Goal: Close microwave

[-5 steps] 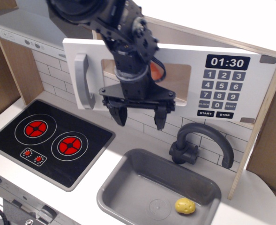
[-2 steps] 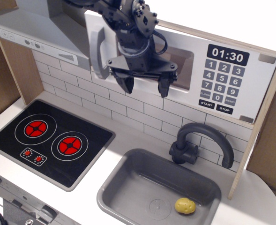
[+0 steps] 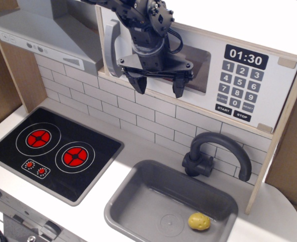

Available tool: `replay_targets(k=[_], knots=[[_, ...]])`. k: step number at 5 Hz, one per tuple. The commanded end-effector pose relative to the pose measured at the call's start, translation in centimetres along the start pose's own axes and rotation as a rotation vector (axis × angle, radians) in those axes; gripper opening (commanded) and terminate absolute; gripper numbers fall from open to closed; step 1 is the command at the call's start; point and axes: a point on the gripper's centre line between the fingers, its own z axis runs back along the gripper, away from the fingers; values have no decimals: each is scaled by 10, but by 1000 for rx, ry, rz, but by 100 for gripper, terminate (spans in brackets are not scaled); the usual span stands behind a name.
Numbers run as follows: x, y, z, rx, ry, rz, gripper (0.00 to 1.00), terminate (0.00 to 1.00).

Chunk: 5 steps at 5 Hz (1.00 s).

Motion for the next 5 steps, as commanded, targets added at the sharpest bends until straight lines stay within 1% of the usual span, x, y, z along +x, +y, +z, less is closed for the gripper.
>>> replay_targets(k=[1,2,3,4,5], knots=[[10,10,19,3,-40,26,100,0],[-15,20,32,38,69,39,100,0],[-30,25,36,84,153,57,100,0],[-30,25,36,84,153,57,100,0],[-30,25,36,84,153,57,100,100]])
